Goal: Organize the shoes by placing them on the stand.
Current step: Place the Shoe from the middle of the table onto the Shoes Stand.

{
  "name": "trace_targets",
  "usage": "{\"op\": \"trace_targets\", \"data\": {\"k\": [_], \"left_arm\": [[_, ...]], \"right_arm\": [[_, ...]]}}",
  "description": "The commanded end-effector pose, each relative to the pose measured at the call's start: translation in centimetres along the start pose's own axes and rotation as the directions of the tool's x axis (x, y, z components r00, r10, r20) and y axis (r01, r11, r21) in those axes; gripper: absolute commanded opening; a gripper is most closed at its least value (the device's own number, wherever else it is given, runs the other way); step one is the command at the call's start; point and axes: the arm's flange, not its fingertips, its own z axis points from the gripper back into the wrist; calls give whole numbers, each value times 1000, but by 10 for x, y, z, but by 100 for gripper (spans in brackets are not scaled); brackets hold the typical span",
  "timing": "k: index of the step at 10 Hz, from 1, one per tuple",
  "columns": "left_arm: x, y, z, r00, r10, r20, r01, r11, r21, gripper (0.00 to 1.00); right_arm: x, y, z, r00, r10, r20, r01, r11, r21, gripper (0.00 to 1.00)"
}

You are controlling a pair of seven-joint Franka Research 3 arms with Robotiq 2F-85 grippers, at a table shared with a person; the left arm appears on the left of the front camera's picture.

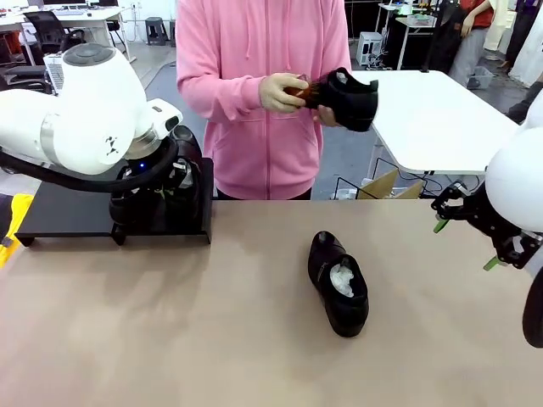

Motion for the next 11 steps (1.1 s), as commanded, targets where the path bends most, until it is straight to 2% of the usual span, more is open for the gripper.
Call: {"op": "trace_targets", "data": {"k": [1,3,7,9,11], "left_arm": [[11,3,3,1000,-7,14,7,1000,18,0],[17,8,-6,1000,3,28,-3,1000,14,0],[16,8,-18,1000,-14,-24,15,999,46,0],[19,12,-21,1000,-11,-13,12,998,61,18],[21,12,-13,1000,-10,14,9,998,59,18]], "right_arm": [[-7,-5,-6,999,-19,40,21,999,-34,100],[-10,-2,-5,999,-13,43,15,999,-36,100],[-13,-4,-3,999,-21,45,23,999,-45,100],[-15,-4,-1,999,-21,49,23,999,-35,100],[-15,-4,-1,999,-18,49,20,999,-34,100]]}}
